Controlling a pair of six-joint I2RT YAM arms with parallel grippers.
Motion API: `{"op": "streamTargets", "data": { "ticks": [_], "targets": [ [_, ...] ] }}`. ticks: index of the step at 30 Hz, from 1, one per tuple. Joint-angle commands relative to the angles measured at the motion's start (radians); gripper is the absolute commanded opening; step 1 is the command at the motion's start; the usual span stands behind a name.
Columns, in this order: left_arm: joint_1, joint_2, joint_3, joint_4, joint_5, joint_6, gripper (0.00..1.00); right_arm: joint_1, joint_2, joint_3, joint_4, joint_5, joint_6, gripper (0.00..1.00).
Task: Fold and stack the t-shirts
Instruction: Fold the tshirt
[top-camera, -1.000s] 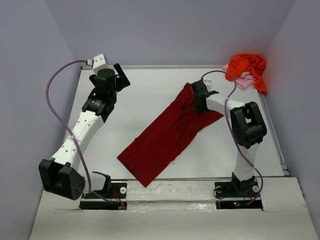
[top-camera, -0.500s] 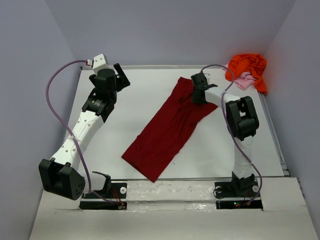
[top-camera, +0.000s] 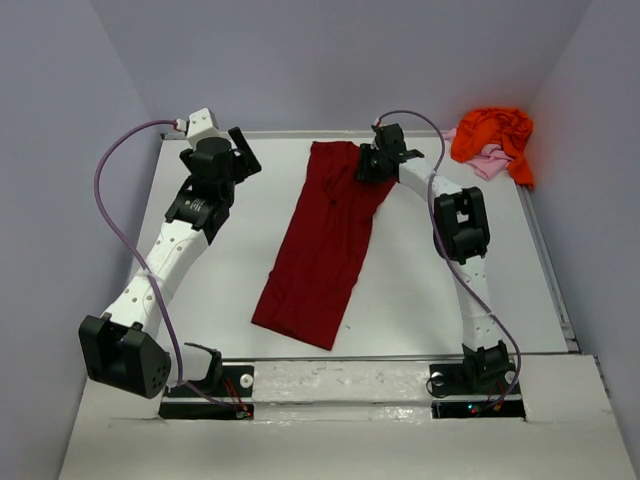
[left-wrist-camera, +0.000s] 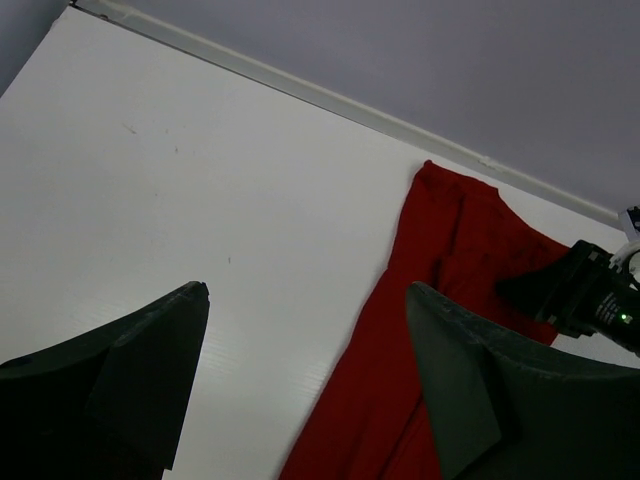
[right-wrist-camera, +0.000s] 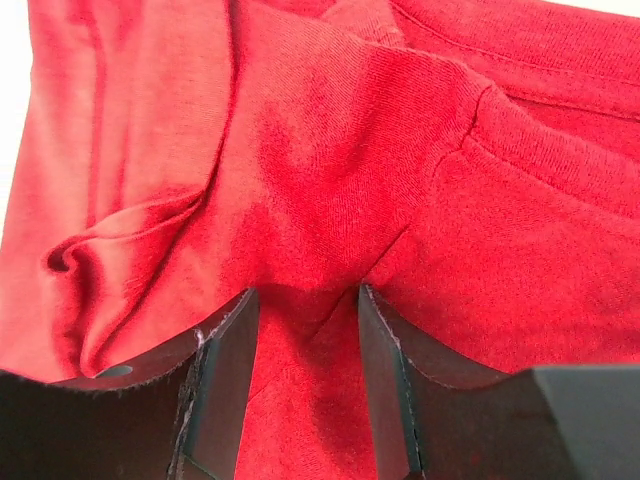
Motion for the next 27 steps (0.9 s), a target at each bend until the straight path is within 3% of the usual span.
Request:
{"op": "streamTargets", "data": {
  "ticks": [1,8,13,17,18,22,27],
  "targets": [
    [-0.002,-0.008,0.01,0.035,0.006,0.013,0.89,0.008,0.08,0.111,0.011,-0.251,0.027,0.5],
    [-0.002,-0.008,0.01,0.038,0.018,0.011,0.89,-0.012,0.172,0.254,0.09,-0.455,0.098,0.5],
    [-0.002,-0.016,0.01,0.041,0.024,0.011,0.89,-0.012,0.006,0.188,0.083,-0.484,0.049,0.5],
    [-0.002,-0.03,0.005,0.047,0.029,0.01,0.89,0.013,-0.224,-0.025,0.114,-0.505,0.029,0.5],
    [-0.002,-0.033,0.007,0.046,0.027,0.01,0.89,0.045,-0.322,-0.148,0.149,-0.508,0.028,0.5],
    [0.004,-0.041,0.005,0.049,0.024,0.01,0.89,0.173,-0.485,-0.384,0.165,-0.469,-0.002,0.5],
    [0.01,-0.034,0.005,0.046,0.026,0.008,0.89,0.352,-0.544,-0.544,0.188,-0.436,0.001,0.5]
  ]
}}
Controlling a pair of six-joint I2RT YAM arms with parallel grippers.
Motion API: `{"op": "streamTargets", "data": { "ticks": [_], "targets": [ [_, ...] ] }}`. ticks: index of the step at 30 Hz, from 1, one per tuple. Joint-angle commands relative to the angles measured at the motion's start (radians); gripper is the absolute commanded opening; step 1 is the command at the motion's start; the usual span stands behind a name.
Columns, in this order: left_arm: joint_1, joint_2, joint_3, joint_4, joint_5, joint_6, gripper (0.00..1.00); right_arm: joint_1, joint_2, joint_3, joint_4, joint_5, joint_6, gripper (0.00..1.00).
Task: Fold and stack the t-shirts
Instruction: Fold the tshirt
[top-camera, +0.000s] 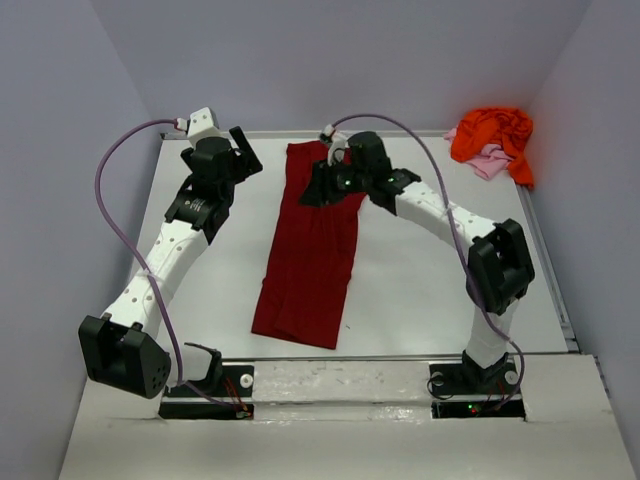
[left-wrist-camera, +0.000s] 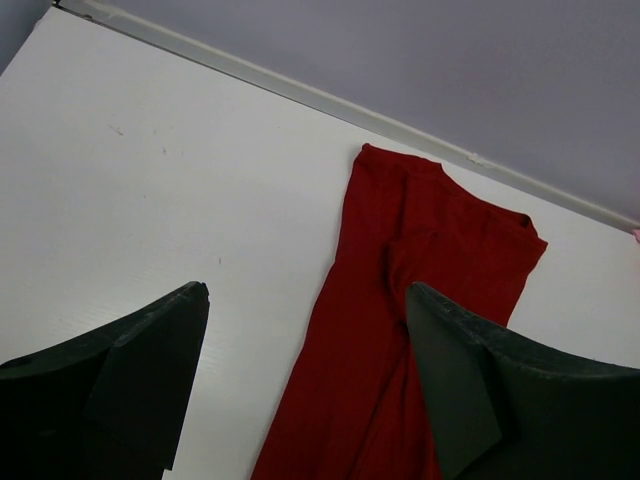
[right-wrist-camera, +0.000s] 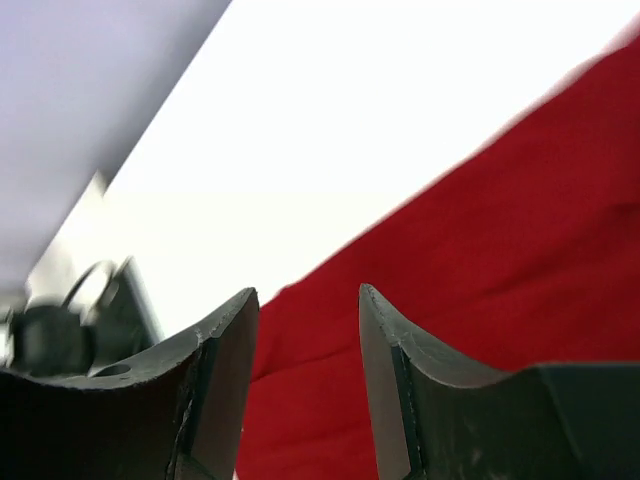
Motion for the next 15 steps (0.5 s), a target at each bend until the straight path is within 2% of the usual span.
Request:
{"op": "streamTargets", "data": {
  "ticks": [1,2,7,15],
  "targets": [
    [0.013,-0.033,0.007,0.038,0.0,0.008,0.89,0.136,0.021,-0.114,0.026,0.021,-0.007,0.5],
    [0.013,-0.031,0.007,0.038,0.002,0.008,0.89,0.189,0.027,-0.139,0.026,0.025,-0.007,0.5],
    [0.014,-0.033,0.005,0.036,-0.009,0.011,0.89,0.299,0.051,-0.209,0.069,0.054,0.041,0.49],
    [0.016,-0.033,0.005,0.036,-0.01,0.008,0.89,0.383,0.079,-0.328,0.182,0.077,0.151,0.49]
  ]
}}
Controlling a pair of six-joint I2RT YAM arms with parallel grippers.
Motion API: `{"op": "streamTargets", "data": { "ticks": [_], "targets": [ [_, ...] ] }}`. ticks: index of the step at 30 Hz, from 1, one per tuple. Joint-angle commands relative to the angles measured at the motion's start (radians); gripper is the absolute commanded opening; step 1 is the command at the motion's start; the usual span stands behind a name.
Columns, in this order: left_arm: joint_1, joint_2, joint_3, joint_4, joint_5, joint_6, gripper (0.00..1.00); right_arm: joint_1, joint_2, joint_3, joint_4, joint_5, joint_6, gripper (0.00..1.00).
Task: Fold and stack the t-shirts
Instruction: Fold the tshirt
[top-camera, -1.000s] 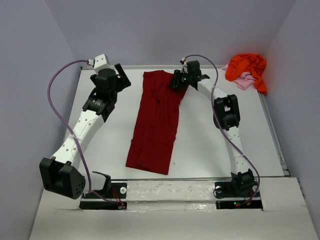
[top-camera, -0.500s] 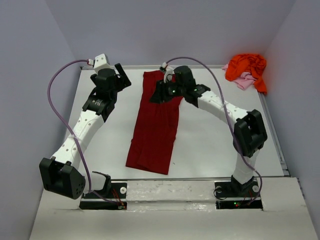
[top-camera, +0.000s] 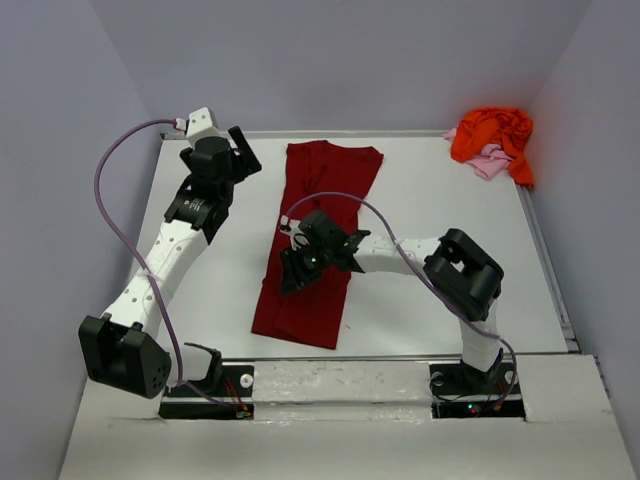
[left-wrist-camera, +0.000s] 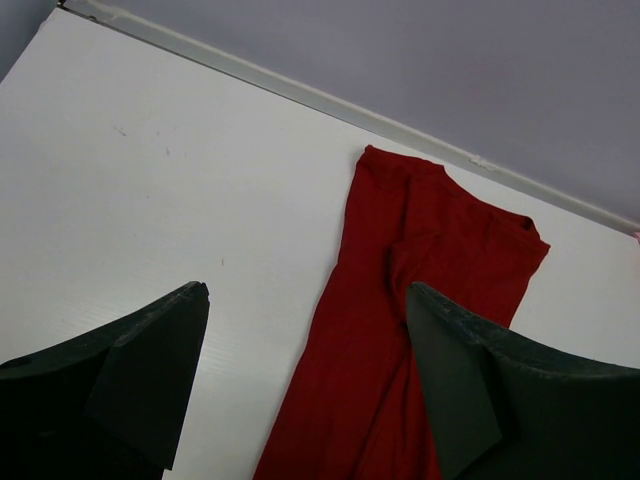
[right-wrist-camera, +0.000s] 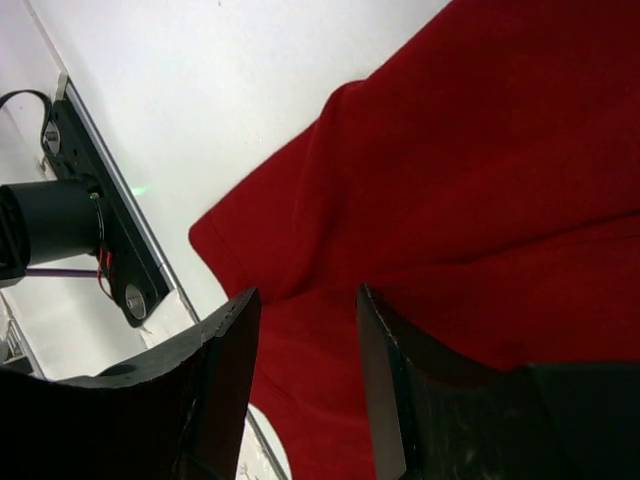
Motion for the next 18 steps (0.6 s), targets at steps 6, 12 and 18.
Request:
{"op": "streamTargets", "data": {
  "ticks": [6,12,18],
  "targets": [
    [0.008,-0.034,0.005,0.035,-0.007,0.008,0.89,0.037,0.04,-0.108,0.151,0.066,0.067,0.49],
    [0.008,-0.034,0.007,0.035,-0.006,0.007,0.89,0.037,0.044,-0.188,0.142,0.134,0.085,0.49],
    [0.009,-0.027,0.007,0.033,0.003,0.007,0.89,0.013,-0.027,-0.278,0.128,0.192,0.09,0.49]
  ]
}}
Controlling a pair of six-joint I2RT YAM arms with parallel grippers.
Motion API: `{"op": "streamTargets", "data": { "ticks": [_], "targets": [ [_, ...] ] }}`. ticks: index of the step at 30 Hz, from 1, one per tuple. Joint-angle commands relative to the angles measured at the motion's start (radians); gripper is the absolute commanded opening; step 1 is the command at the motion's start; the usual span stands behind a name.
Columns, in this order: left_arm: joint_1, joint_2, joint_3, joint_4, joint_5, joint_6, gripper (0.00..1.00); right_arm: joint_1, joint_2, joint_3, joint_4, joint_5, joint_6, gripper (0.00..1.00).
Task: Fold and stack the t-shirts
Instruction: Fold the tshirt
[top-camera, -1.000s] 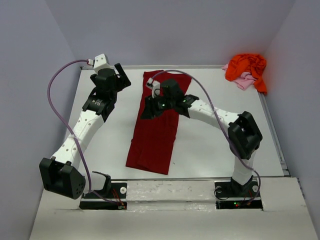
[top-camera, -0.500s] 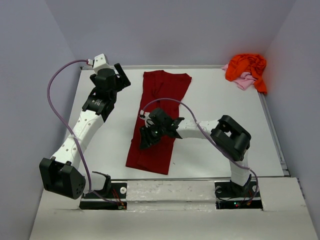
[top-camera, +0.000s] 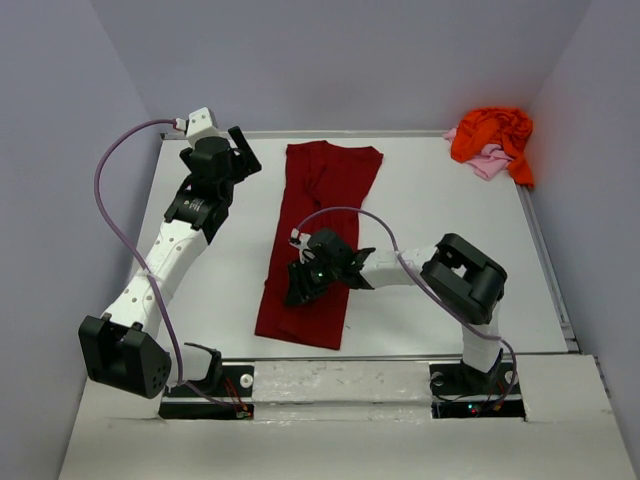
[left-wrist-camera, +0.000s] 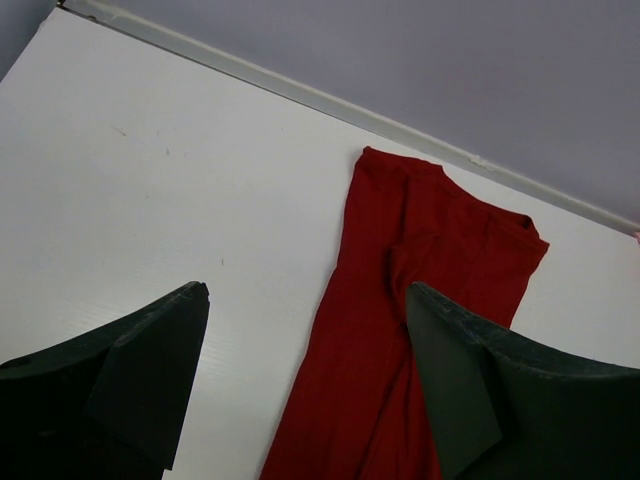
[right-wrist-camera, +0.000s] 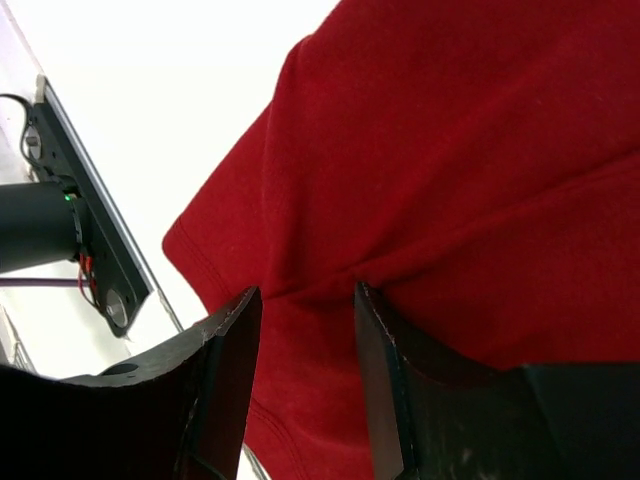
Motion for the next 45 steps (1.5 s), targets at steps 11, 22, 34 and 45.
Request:
{"op": "streamTargets", "data": {
  "ticks": [11,22,34,45],
  "targets": [
    [0.008,-0.016,0.007,0.034,0.012,0.004,0.89,-0.095,-0.158,-0.177,-0.167,0.176,-0.069,0.49],
    [-0.133,-0.229,-0.22,0.197,0.041,-0.112,0.89,-0.095,-0.392,0.042,-0.36,0.229,-0.142,0.49],
    [-0.267,-0.478,-0.835,0.258,0.274,-0.476,0.88,-0.095,-0.979,-0.459,-0.414,0.503,0.106,0.62],
    [-0.351,-0.561,-0.956,0.112,0.319,-0.532,0.87,-0.095,-1.094,-0.693,-0.408,0.451,0.24,0.61]
  ]
}}
